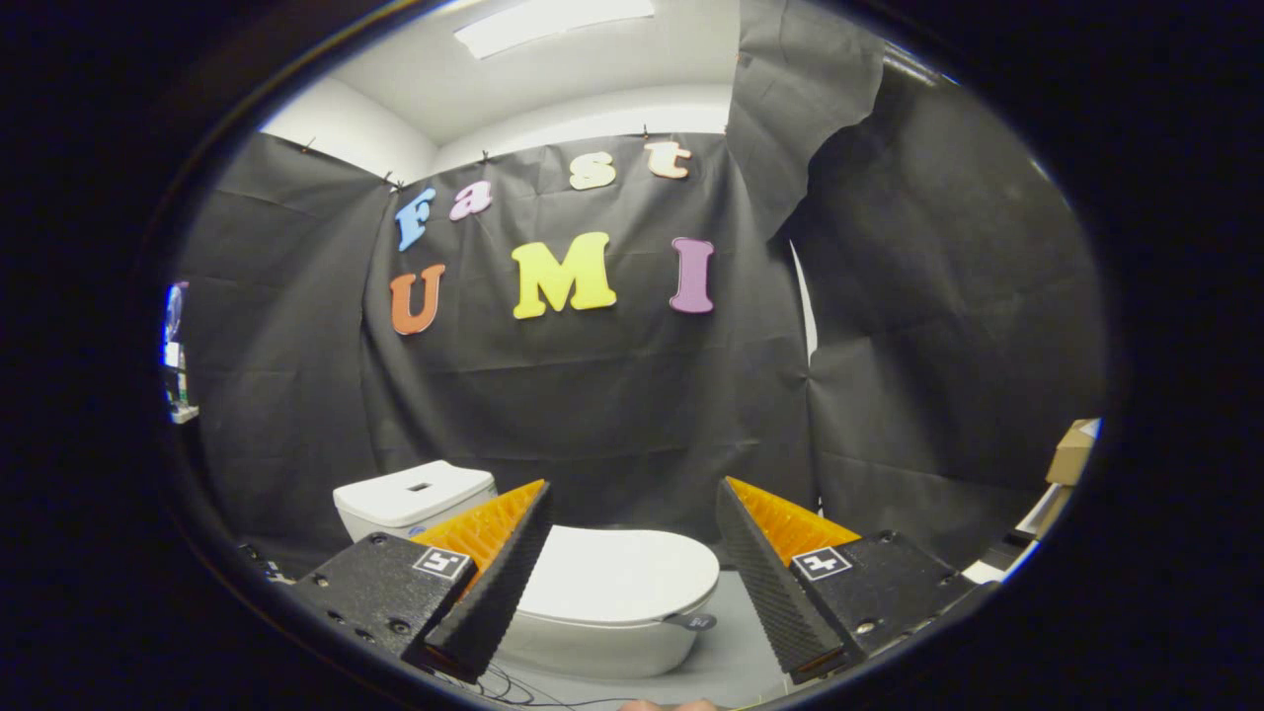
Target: Open the toilet lid.
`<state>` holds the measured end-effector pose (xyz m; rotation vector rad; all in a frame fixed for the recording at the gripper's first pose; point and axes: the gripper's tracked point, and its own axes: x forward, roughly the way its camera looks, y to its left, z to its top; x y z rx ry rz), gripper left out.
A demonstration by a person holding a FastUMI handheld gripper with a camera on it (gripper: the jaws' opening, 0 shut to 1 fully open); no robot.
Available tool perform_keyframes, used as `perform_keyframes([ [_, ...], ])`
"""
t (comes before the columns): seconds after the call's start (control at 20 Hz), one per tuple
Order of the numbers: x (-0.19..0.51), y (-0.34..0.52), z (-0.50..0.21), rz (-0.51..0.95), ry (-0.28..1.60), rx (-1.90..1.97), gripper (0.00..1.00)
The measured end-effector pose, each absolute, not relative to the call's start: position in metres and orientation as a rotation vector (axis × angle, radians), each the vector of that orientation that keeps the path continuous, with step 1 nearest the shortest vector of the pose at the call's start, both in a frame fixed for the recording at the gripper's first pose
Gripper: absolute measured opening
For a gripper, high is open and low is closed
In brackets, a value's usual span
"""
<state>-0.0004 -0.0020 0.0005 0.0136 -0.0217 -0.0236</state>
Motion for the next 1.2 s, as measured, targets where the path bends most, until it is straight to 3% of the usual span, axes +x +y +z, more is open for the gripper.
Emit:
perform_keyframes([
  [0.55, 0.013, 0.001, -0.025, -0.031, 0.005, -0.062, 1.00],
  [1.2, 0.067, 0.004, -0.109, -0.037, 0.348, 0.107, 1.00],
])
